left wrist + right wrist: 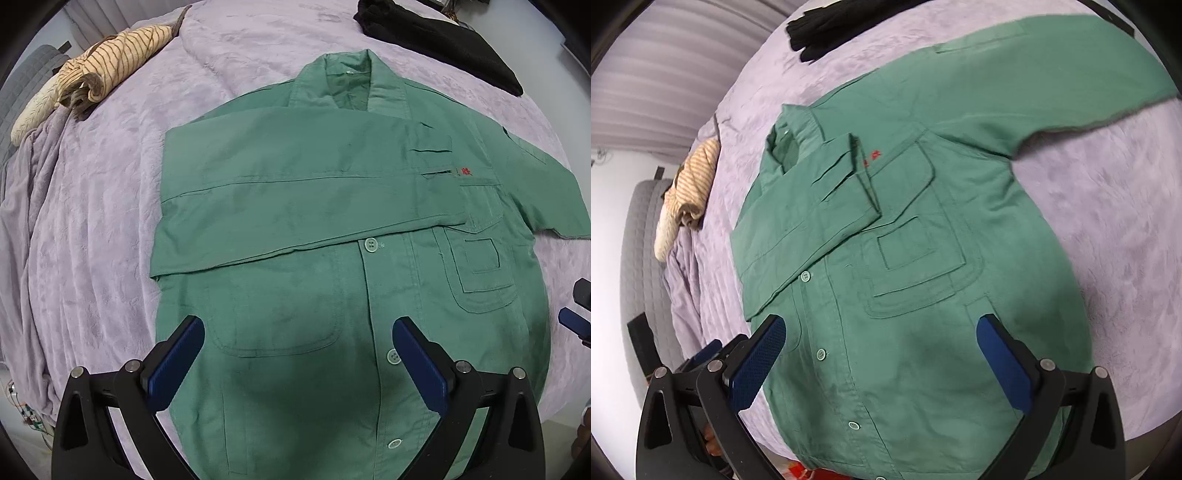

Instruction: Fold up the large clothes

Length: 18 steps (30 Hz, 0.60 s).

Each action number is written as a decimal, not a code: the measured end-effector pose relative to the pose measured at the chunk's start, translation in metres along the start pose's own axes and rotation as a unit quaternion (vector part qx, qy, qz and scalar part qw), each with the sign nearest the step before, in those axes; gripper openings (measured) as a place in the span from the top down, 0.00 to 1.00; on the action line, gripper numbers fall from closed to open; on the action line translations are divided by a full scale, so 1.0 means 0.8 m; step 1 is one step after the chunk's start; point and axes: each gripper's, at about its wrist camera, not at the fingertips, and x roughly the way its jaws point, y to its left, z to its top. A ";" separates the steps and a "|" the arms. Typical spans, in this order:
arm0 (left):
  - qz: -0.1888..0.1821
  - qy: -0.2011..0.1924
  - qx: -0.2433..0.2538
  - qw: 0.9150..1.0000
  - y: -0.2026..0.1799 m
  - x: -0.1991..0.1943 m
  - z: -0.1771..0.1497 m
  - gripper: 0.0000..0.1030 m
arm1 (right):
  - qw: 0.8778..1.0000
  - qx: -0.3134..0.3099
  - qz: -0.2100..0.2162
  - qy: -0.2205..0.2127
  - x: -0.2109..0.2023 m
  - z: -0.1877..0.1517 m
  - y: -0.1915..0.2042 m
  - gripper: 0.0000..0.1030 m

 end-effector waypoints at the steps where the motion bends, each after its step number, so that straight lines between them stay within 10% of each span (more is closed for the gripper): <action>1: 0.000 0.002 0.004 1.000 -0.006 0.002 0.000 0.01 | 1.000 0.010 0.003 0.000 -0.001 0.001 -0.010 0.00; 18: -0.005 0.035 0.058 0.998 -0.123 0.037 0.013 0.01 | 0.996 0.093 0.007 -0.011 -0.018 0.028 -0.141 0.00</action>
